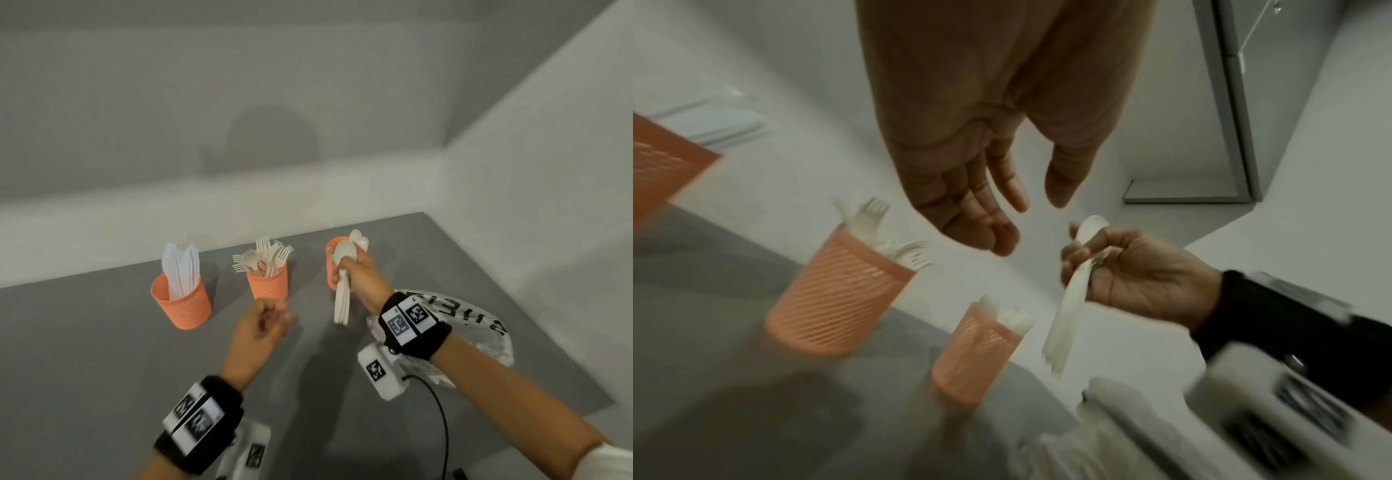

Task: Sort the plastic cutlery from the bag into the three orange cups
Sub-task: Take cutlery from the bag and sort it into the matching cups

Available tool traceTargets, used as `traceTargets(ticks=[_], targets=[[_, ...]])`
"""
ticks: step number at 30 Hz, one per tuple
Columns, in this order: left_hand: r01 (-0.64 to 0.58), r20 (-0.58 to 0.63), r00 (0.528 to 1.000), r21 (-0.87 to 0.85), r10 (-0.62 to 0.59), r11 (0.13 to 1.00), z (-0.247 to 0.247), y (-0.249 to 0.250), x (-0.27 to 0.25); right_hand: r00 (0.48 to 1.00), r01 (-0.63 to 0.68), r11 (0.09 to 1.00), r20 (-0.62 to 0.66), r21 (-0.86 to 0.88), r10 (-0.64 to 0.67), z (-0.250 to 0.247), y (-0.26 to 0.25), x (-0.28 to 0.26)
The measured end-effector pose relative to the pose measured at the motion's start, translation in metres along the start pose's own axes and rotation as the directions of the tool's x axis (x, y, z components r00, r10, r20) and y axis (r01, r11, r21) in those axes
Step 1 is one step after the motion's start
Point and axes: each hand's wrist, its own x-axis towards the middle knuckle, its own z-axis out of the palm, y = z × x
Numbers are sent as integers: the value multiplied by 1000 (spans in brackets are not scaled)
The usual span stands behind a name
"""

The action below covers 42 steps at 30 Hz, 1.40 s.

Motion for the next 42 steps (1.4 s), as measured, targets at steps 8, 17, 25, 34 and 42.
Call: traceTargets(ticks=[8, 17, 25, 34, 42], targets=[[252, 44, 967, -20, -251, 967, -21, -70, -74, 934, 246, 963, -290, 108, -206, -24, -53, 79], [326, -96, 939, -55, -330, 944, -26, -80, -89, 976, 116, 989, -172, -88, -130, -21, 0, 135], [268, -50, 962, -4, -268, 963, -7, -60, -60, 998, 7, 642, 46, -767, 43, -40, 34, 148], [122, 242, 959, 127, -150, 984, 63, -23, 10, 976, 201, 787, 50, -584, -213, -79, -18, 81], [-96, 421, 907, 178, 12, 979, 152, 6, 56, 988, -106, 748, 16, -656, 154, -157, -9, -12]])
